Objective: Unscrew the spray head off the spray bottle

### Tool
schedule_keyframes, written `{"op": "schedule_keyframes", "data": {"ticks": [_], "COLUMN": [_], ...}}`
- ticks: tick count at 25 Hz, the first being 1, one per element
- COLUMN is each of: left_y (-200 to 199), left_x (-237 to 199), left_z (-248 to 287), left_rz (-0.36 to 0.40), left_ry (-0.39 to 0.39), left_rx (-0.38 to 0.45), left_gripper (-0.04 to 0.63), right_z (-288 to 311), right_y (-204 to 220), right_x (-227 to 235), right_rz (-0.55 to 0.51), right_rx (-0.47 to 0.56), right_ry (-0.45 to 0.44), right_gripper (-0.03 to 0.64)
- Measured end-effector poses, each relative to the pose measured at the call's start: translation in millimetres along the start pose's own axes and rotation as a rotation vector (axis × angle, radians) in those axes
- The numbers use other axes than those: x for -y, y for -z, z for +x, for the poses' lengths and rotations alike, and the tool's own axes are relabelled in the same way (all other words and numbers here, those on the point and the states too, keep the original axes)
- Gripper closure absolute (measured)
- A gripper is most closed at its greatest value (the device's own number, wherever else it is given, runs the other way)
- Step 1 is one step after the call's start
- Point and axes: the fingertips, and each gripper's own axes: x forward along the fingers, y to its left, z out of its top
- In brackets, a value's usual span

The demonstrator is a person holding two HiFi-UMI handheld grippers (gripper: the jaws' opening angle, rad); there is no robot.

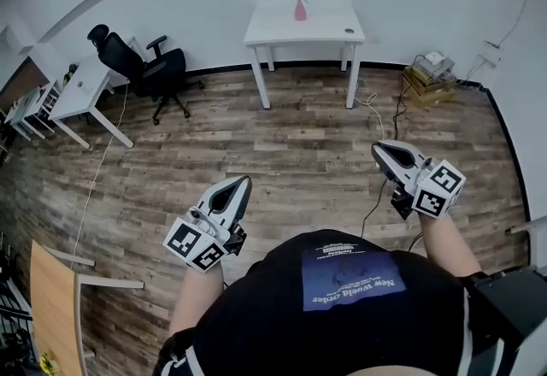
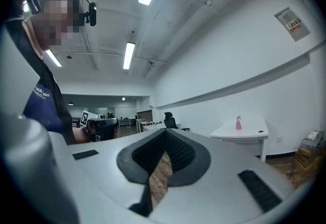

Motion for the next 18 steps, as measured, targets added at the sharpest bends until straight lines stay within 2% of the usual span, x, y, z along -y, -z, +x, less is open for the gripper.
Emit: {"op": "schedule_keyframes", "data": {"ticks": [9,14,18], "left_y": [22,27,28], "left_x": [-15,-40,-71], "left_z": [71,92,99], "left_rz": [-0.021,-0.072,-0.060], "left_ry": [0.036,0.073,0.116], "left_rx": [-0.050,-0.019,-0.014], "left_gripper": [0.594,0.594,0.594], "right_z": [7,21,46], "right_y": [21,23,19], "right_x": [58,79,89], "right_rz": [0.017,0.029,0.008], "right_rx": [-0.041,-0.055,-0.059], "right_ry": [-0.007,0.029,0.064], "right_gripper": [0.620,0.620,0.620]}}
